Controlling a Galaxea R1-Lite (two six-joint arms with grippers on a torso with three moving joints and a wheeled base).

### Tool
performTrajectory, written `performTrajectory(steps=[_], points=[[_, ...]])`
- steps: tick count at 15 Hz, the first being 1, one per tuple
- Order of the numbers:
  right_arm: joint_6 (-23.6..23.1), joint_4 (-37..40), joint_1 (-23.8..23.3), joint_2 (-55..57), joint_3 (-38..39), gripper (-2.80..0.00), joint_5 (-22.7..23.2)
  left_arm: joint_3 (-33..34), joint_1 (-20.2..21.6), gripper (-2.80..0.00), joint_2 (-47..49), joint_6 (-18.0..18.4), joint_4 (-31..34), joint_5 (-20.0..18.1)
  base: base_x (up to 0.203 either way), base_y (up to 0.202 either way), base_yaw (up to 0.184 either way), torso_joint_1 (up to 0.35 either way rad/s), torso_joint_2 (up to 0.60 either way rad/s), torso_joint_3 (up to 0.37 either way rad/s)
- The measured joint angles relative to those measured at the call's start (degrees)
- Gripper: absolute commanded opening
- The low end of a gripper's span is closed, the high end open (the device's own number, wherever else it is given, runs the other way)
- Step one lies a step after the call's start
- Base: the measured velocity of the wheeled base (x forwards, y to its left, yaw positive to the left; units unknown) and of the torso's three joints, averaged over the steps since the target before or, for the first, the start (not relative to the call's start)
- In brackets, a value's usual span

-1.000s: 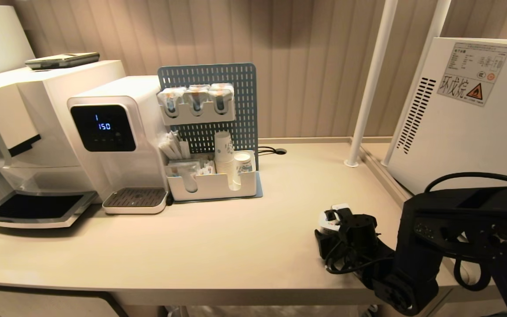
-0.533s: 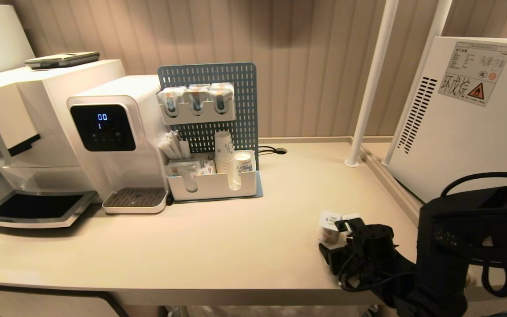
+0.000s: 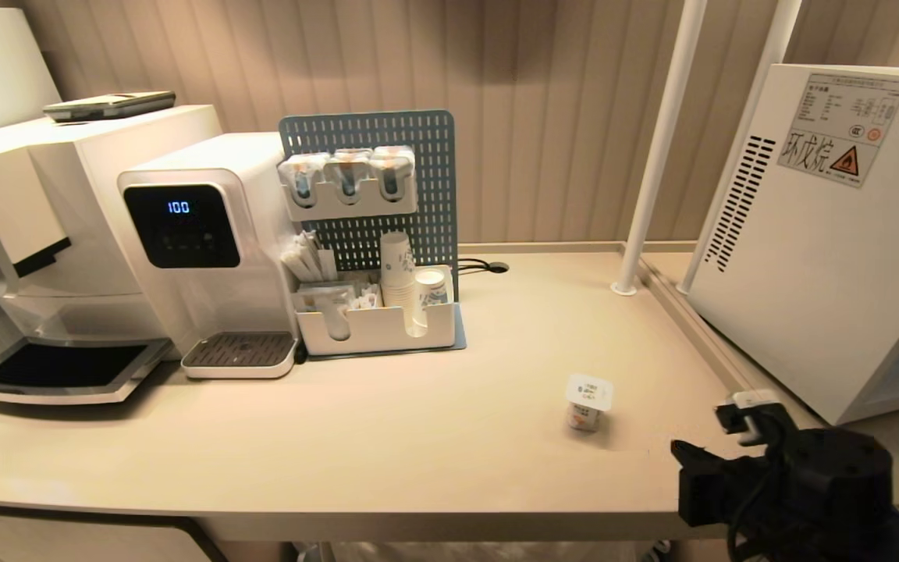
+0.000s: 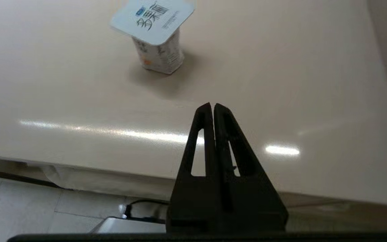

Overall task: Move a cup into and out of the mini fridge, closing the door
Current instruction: Place the yoghurt on the table, then take the yoghurt out of the freezer

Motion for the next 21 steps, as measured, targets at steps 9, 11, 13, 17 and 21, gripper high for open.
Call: performTrajectory(steps=[9, 11, 13, 17, 21], points=[[-2.3, 56.2, -5.3, -61.6, -17.4, -2.80, -21.9, 0.0, 0.0, -2.80, 0.0, 0.0, 0.0, 0.0, 0.000, 0.000, 0.000, 0.000, 0.00, 0.000], [-4.3, 74.0, -14.5, -74.9, -24.8, -2.80, -28.0, 0.0, 0.0, -2.80, 0.0, -0.1, 0.0, 0.0, 0.000, 0.000, 0.000, 0.000, 0.00, 0.000], [-5.6, 87.0, -22.0, -86.3, -26.5, -2.80, -29.0, 0.0, 0.0, -2.80, 0.0, -0.1, 0.0, 0.0, 0.000, 0.000, 0.000, 0.000, 0.00, 0.000], [-6.1, 91.7, -27.7, -103.1, -19.8, -2.80, -18.1, 0.0, 0.0, -2.80, 0.0, -0.1, 0.0, 0.0, 0.000, 0.000, 0.000, 0.000, 0.00, 0.000], [-9.6, 86.3, -28.8, -107.5, -3.2, -2.80, 10.7, 0.0, 0.0, -2.80, 0.0, -0.1, 0.0, 0.0, 0.000, 0.000, 0.000, 0.000, 0.00, 0.000]])
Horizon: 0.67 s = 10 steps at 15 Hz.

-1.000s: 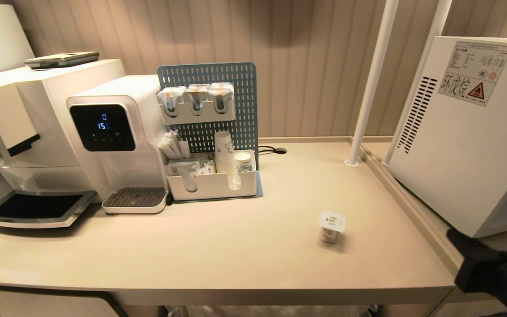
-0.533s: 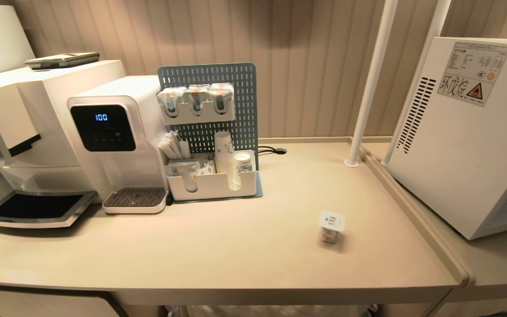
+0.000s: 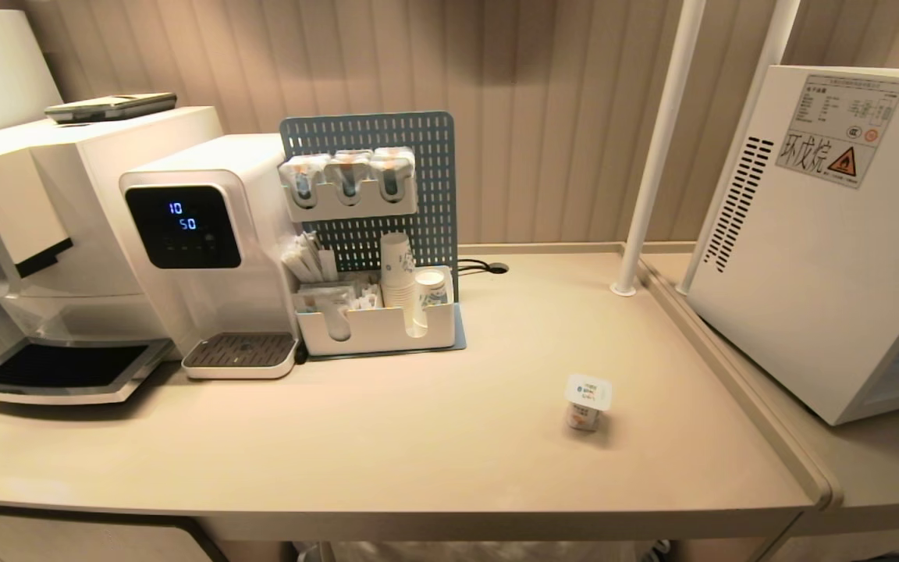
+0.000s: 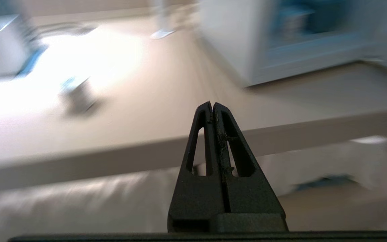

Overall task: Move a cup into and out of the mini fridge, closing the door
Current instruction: Take the yoghurt out of the freezer

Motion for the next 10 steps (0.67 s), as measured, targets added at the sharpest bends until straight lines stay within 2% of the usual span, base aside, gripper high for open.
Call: performTrajectory(steps=[1, 2, 3, 8, 10], points=[[-1.4, -0.7, -0.1, -0.4, 1.8, -2.80, 5.5, 0.0, 0.0, -2.80, 0.0, 0.0, 0.0, 0.0, 0.000, 0.000, 0.000, 0.000, 0.00, 0.000], [-3.1, -1.0, -0.1, -0.6, 2.8, -2.80, 8.9, 0.0, 0.0, -2.80, 0.0, 0.0, 0.0, 0.0, 0.000, 0.000, 0.000, 0.000, 0.00, 0.000], [-3.7, -0.6, -0.1, -0.8, 3.2, -2.80, 10.2, 0.0, 0.0, -2.80, 0.0, 0.0, 0.0, 0.0, 0.000, 0.000, 0.000, 0.000, 0.00, 0.000], [-3.5, -0.6, -0.1, -0.8, 3.7, -2.80, 10.2, 0.0, 0.0, -2.80, 0.0, 0.4, 0.0, -0.1, 0.000, 0.000, 0.000, 0.000, 0.00, 0.000], [-3.4, -0.6, -0.2, -0.8, 3.7, -2.80, 10.2, 0.0, 0.0, -2.80, 0.0, 0.5, 0.0, -0.1, 0.003, -0.119, 0.006, 0.002, 0.00, 0.000]])
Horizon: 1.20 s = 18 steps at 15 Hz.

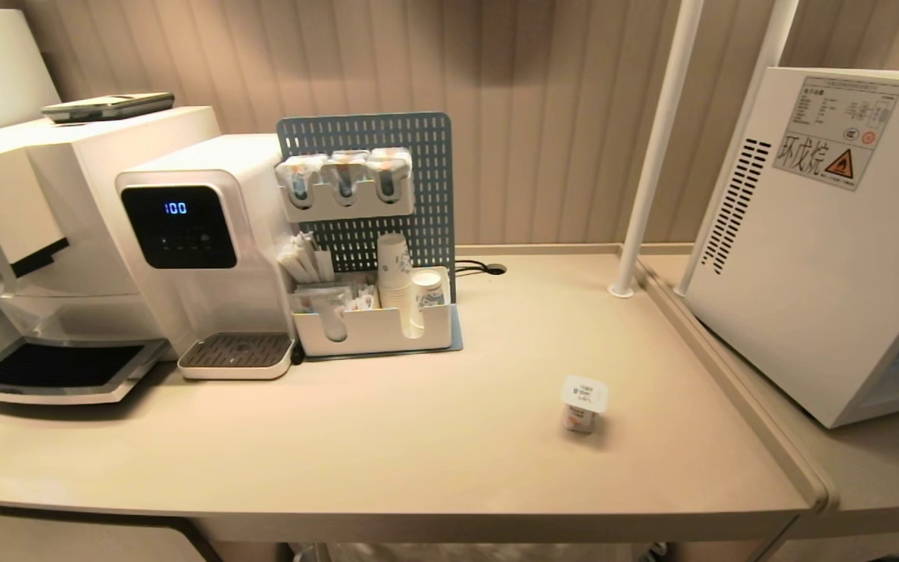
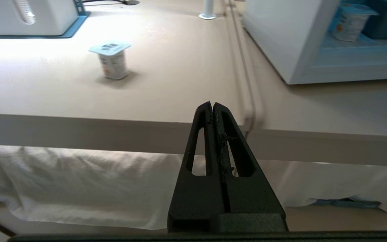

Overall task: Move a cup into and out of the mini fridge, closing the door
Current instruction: Take the yoghurt out of the freezer

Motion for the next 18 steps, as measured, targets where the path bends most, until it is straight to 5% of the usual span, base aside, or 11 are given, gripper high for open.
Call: performTrajectory(steps=[18], points=[[0.0, 0.2, 0.1, 0.0, -0.1, -2.80, 0.0, 0.0, 0.0, -2.80, 0.0, 0.1, 0.0, 0.0, 0.000, -0.194, -0.001, 0.002, 0.00, 0.003]])
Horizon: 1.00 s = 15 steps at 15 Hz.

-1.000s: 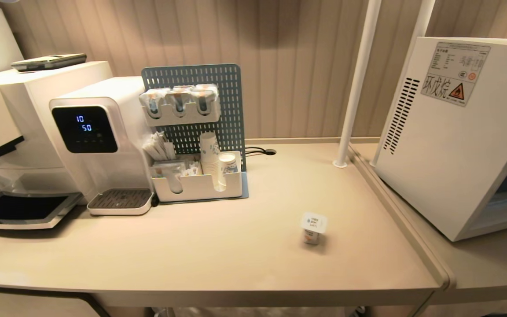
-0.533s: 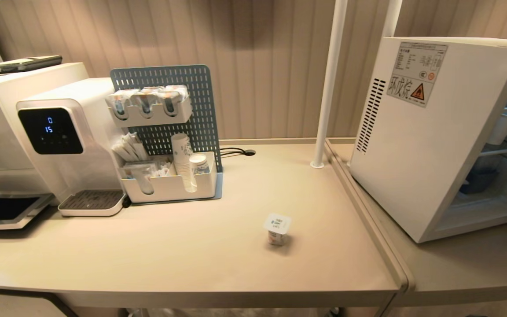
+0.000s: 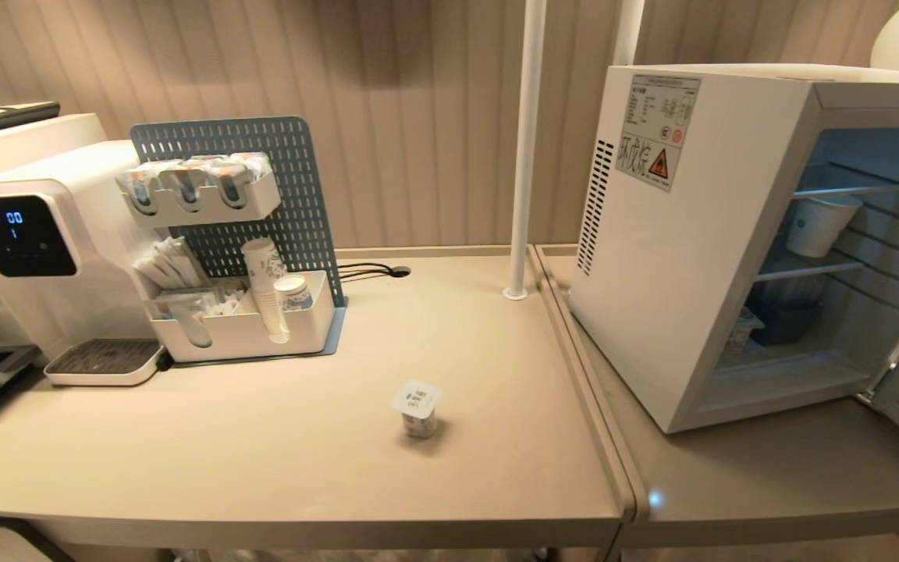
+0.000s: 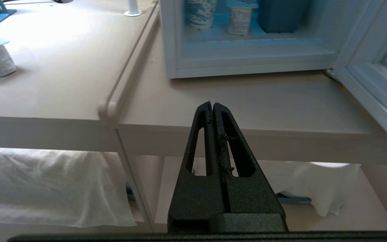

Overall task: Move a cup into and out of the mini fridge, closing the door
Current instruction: Take the yoghurt out of the freezer

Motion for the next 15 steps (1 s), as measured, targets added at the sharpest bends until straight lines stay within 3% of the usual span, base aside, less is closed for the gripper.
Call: performTrajectory(steps=[9, 15], points=[[0.0, 0.1, 0.0, 0.0, 0.0, -2.80, 0.0, 0.0, 0.0, -2.80, 0.0, -0.1, 0.0, 0.0, 0.000, -0.189, -0.001, 0.002, 0.00, 0.002], [-0.2, -1.7, -0.1, 0.0, 0.4, -2.80, -0.2, 0.0, 0.0, -2.80, 0.0, -0.1, 0.0, 0.0, 0.000, -0.016, 0.000, 0.000, 0.00, 0.000]])
